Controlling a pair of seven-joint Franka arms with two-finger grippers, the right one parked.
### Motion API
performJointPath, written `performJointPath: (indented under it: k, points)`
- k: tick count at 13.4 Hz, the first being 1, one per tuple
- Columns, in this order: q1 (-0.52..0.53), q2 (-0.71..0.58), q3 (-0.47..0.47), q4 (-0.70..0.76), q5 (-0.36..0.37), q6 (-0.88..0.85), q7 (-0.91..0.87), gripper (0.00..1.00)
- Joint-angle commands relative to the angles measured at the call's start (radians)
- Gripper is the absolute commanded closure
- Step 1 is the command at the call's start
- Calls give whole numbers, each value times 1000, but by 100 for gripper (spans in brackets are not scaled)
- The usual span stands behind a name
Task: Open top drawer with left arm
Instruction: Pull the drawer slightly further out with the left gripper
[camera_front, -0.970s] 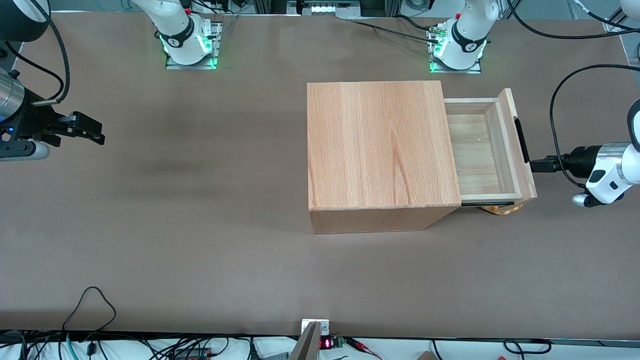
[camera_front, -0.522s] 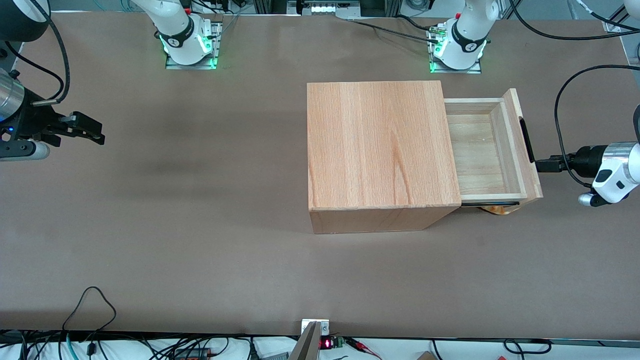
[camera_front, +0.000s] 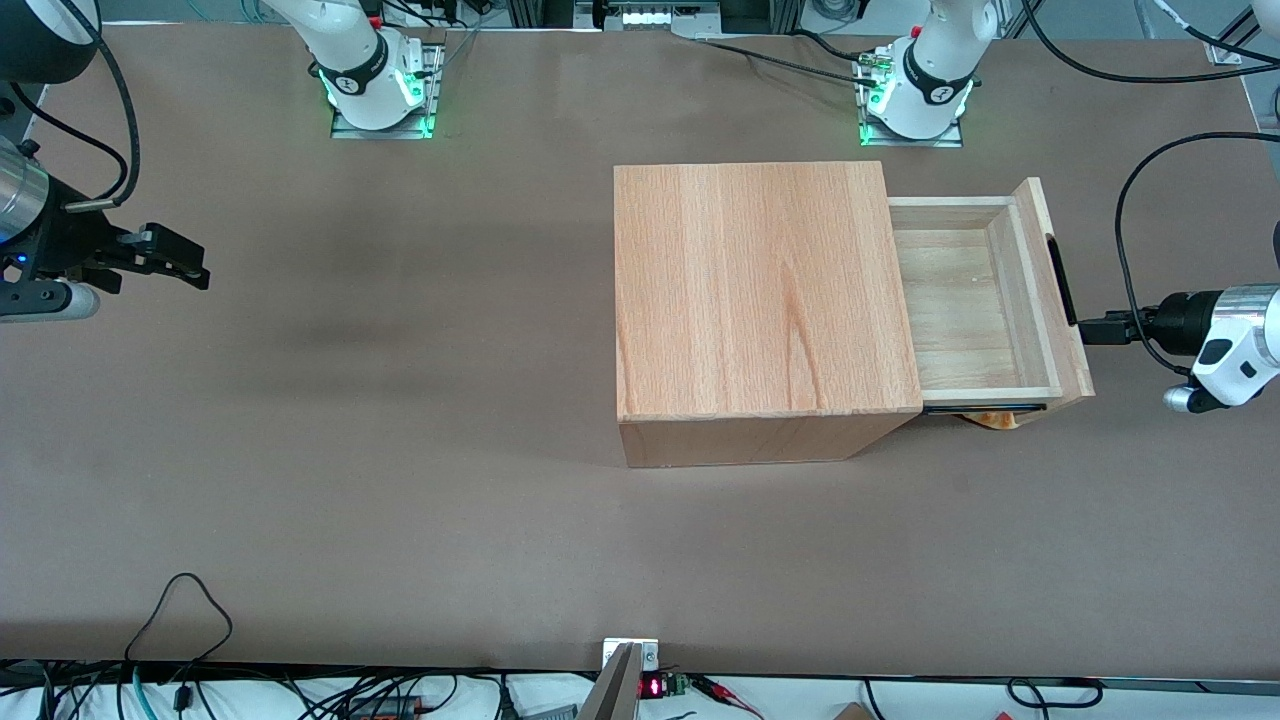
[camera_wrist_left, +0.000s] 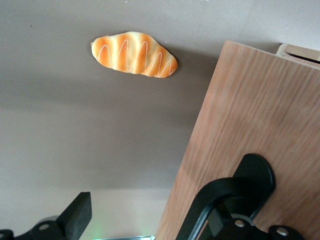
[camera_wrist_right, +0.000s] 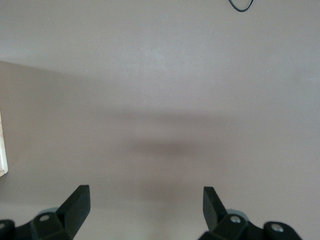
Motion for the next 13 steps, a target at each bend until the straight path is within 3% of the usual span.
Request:
performJointPath:
  k: [1, 13]
  points:
    - [17, 40, -5, 8, 31, 31, 14, 0]
    - [19, 25, -8, 11, 31, 25, 28, 0]
